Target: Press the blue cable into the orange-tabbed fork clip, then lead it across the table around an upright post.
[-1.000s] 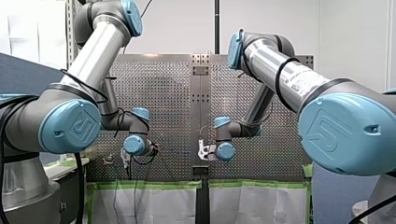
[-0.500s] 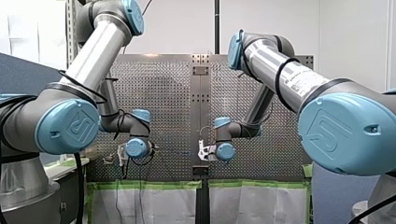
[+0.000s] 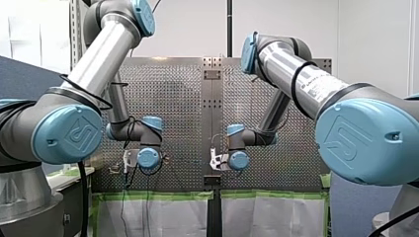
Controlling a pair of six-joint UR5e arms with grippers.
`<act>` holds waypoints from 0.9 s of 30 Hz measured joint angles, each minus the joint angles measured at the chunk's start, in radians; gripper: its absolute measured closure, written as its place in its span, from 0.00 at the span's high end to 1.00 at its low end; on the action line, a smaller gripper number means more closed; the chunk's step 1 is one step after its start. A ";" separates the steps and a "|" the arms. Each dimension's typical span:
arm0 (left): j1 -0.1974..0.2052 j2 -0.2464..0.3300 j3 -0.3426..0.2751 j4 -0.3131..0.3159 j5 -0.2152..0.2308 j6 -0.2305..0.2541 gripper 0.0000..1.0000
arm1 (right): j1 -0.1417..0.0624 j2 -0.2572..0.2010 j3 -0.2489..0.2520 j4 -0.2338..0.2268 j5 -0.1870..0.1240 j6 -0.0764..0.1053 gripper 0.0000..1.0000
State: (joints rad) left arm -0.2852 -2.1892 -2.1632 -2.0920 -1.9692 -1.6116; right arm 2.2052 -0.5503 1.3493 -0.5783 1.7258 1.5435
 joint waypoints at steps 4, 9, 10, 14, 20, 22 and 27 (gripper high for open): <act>-0.018 -0.001 0.000 0.003 -0.018 -0.012 1.00 | 0.000 0.000 0.000 0.000 0.000 0.000 0.00; -0.038 -0.004 0.000 0.003 -0.009 -0.035 1.00 | 0.000 0.000 0.000 0.001 -0.002 0.000 0.00; -0.045 -0.008 0.002 0.003 -0.007 -0.041 1.00 | 0.000 0.000 0.000 0.001 -0.002 0.000 0.00; -0.072 -0.033 0.009 0.014 -0.019 -0.063 1.00 | 0.000 0.001 0.000 0.001 -0.003 0.000 0.00; -0.119 -0.075 0.015 0.056 -0.062 -0.108 1.00 | 0.001 0.001 0.000 0.009 -0.004 0.000 0.00; -0.136 -0.084 0.017 0.074 -0.078 -0.127 1.00 | 0.001 0.001 0.000 0.011 -0.004 0.000 0.00; -0.152 -0.089 0.024 0.108 -0.090 -0.138 1.00 | 0.002 0.001 0.000 0.012 -0.004 0.000 0.00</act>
State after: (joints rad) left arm -0.4368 -2.2780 -2.1390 -1.9843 -2.0596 -1.7493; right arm 2.2076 -0.5494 1.3494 -0.5664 1.7214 1.5435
